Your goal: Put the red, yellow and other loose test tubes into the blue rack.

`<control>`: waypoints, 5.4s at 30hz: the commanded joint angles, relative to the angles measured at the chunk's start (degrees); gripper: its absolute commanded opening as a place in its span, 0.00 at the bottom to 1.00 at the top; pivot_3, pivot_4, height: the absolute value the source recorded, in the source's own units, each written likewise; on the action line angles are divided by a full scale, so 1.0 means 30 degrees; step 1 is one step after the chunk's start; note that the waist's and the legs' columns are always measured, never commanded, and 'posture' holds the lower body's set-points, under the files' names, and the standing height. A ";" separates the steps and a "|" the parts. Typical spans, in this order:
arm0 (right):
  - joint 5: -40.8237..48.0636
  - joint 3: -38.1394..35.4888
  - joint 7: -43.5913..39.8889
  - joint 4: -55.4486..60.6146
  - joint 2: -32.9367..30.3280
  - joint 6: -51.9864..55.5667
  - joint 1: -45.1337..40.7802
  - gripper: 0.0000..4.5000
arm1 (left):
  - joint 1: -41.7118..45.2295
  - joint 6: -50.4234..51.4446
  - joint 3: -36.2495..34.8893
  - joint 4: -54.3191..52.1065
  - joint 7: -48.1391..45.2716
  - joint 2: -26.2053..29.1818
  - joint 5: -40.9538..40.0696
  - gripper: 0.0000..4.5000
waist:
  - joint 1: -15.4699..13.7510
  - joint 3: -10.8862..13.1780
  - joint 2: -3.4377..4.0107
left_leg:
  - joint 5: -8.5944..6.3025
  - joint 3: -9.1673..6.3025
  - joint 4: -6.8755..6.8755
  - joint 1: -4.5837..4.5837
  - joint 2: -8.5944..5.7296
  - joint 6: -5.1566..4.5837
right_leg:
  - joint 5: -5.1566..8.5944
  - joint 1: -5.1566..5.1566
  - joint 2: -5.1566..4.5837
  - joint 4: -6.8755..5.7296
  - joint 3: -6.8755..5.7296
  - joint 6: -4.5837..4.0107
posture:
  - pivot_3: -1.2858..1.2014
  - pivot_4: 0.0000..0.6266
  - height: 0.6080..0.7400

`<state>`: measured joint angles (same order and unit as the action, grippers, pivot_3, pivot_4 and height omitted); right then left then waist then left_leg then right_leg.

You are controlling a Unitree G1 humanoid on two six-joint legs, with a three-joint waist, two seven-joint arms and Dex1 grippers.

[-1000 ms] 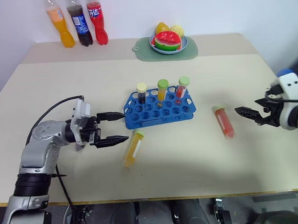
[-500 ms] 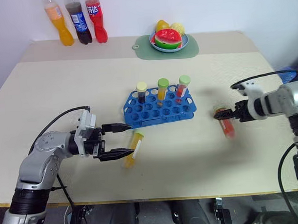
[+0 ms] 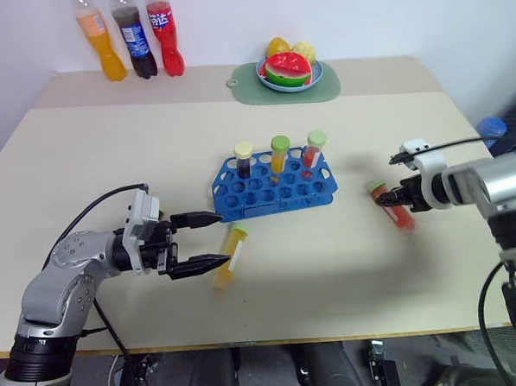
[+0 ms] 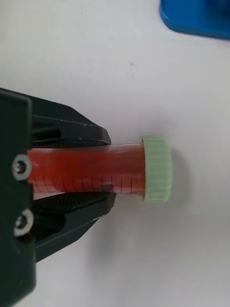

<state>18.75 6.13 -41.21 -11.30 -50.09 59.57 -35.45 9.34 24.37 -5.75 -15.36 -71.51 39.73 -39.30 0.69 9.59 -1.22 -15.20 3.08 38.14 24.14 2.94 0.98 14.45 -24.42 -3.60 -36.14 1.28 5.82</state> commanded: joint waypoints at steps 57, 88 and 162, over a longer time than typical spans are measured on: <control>-0.2528 -0.3056 0.4914 0.2594 1.1915 -2.4757 0.7138 0.70 | 0.0884 0.1425 -0.0996 -0.0147 0.2343 -0.0806 -0.1305 0.93 | 0.0072 0.0029 0.0067 | 0.0006 0.0001 -0.0052 -0.0255 0.0003 0.0014 | 0.0014 0.0214 -0.0003 -0.0050 0.0013 -0.0024 | 0.52 0.24 1.00; 0.1259 -0.4050 0.1734 0.9504 0.8104 -1.6348 0.9018 0.70 | -0.1080 0.3873 -0.1510 -0.3292 0.7357 -0.0564 -0.0638 0.93 | 0.0007 0.0031 0.0065 | 0.0004 -0.0012 -0.0061 -0.0239 0.0004 0.0011 | 0.0018 0.0214 -0.0008 -0.0024 0.0008 -0.0023 | 0.52 0.24 1.00; 0.2334 -0.4874 -0.4071 1.3328 0.3238 -1.6319 1.4502 0.71 | 1.0037 1.1137 0.3440 -0.0038 1.0420 0.2606 -0.9769 0.16 | -0.0536 0.0156 -0.0100 | 0.0033 -0.0057 0.0003 -0.0251 -0.0052 0.0066 | 0.0034 0.0308 -0.0037 0.0024 -0.0033 -0.0032 | 0.52 0.24 1.00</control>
<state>24.08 -7.18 -53.99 28.15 -40.93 11.32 8.54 39.87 63.00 6.68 -14.80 -38.10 49.39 -72.35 -0.92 10.06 -1.52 -15.10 2.89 38.16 23.37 2.77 1.18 14.55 -23.45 -3.70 -36.03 1.19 5.73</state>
